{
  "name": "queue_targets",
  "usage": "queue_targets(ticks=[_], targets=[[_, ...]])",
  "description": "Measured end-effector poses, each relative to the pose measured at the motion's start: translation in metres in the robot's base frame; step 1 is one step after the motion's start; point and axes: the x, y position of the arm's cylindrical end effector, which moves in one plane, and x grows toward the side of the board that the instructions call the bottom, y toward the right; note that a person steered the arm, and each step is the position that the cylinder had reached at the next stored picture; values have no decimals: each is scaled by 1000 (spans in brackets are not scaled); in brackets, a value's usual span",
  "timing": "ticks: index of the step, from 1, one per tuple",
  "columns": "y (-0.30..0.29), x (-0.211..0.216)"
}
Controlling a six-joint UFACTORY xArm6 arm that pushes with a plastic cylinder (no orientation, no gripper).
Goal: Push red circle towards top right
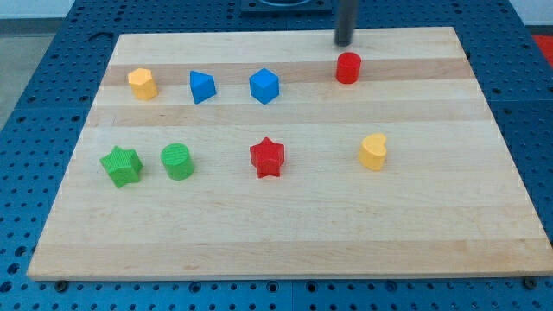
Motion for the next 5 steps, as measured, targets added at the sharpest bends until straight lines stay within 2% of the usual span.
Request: queue_targets(ticks=[1,2,3,5], targets=[[-50,18],[-61,46],[-48,51],[37,51]])
